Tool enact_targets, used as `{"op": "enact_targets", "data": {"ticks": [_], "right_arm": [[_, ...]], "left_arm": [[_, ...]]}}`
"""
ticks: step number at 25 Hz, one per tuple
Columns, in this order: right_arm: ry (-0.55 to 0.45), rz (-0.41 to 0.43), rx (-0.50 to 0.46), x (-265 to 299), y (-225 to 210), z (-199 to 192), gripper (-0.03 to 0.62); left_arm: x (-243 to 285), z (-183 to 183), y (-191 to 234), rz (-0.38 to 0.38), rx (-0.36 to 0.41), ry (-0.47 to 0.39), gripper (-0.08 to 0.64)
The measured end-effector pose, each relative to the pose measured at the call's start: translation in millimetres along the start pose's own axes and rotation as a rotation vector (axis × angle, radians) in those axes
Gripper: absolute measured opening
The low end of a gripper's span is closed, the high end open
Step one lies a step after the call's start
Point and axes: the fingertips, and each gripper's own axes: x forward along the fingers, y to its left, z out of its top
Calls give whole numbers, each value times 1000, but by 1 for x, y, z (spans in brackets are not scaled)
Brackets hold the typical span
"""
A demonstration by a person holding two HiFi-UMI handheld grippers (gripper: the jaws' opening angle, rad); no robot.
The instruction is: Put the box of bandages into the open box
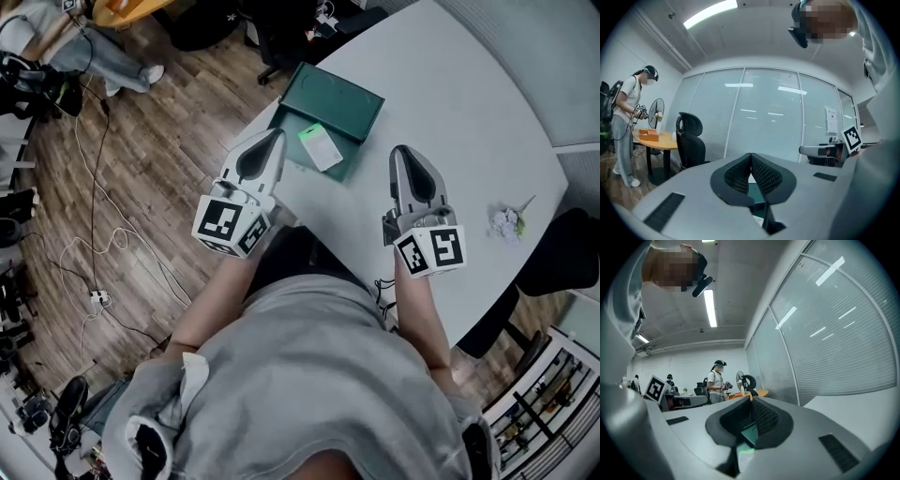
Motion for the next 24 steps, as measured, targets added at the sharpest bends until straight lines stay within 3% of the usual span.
{"op": "enact_targets", "data": {"ticks": [12,24], "right_arm": [[-47,-39,-23,-30,6,24,54],[-54,-68,-24,-34,10,27,54]], "left_arm": [[-2,10,-24,-38,27,-2,20],[-2,14,-22,-33,55,3,20]]}}
